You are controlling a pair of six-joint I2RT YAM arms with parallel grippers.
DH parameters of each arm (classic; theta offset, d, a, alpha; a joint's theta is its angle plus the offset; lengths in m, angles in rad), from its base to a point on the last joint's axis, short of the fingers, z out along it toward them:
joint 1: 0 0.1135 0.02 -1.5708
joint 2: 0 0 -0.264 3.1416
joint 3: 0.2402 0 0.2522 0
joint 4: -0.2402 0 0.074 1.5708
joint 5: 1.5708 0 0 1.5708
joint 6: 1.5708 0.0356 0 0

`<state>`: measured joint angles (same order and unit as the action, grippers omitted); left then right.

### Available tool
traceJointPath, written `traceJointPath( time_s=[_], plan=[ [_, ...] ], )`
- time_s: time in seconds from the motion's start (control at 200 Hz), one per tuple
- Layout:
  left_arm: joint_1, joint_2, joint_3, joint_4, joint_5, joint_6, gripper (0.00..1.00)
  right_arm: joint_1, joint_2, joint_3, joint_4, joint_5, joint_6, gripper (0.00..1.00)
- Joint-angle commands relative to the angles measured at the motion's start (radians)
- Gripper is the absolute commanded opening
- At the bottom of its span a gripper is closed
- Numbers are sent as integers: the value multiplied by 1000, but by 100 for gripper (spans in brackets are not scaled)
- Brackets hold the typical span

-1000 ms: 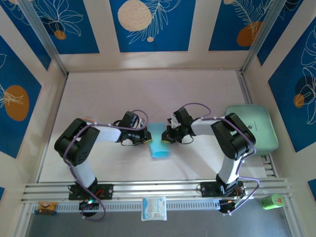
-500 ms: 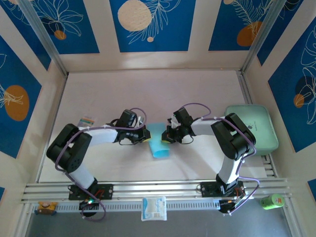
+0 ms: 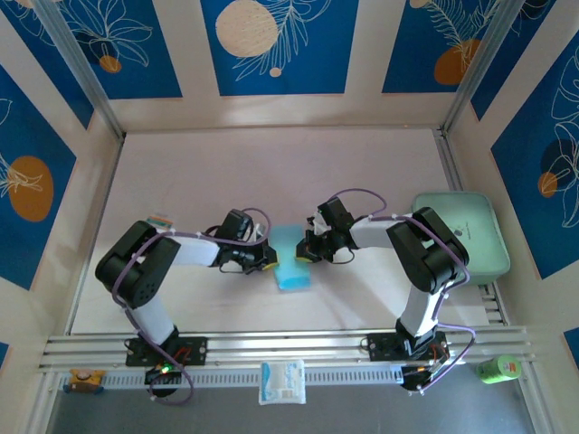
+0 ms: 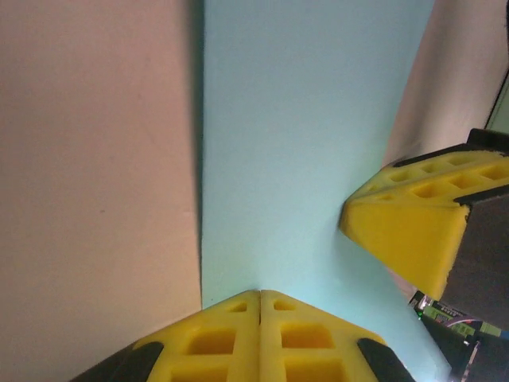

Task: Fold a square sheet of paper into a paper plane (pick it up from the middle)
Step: First fold the square sheet of paper in half at the center of the table.

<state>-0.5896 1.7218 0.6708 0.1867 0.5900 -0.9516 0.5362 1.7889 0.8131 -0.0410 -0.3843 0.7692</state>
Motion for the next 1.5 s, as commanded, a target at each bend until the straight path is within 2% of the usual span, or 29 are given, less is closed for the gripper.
traceJointPath(
  time_s=[0.0,0.19,0.285,0.42,0.59,0.82,1.165,1.355,1.495],
  plan=[
    [-7,33,-26,-91,-38,70,0,5,14,-45,-117,94,19,0],
    [-6,-31,-10,-181,-81,116,0,5,6,-47,-117,100,25,0],
    [-7,-81,23,-211,-61,102,0,5,3,-45,-119,100,25,0],
    [-14,-135,25,-167,-29,22,0,7,3,-44,-122,98,26,0],
    [-34,-134,-7,-19,5,-82,0,7,7,-46,-119,99,27,0],
    [-53,-80,-30,43,24,-97,0,8,11,-46,-119,97,25,0],
    [-53,-37,-58,-88,-25,11,0,8,15,-56,-108,97,30,0],
    [-53,-60,-41,-264,-111,143,0,8,15,-56,-106,99,30,0],
    [-53,-90,-42,-261,-100,151,0,8,13,-53,-108,98,30,0]
  ],
)
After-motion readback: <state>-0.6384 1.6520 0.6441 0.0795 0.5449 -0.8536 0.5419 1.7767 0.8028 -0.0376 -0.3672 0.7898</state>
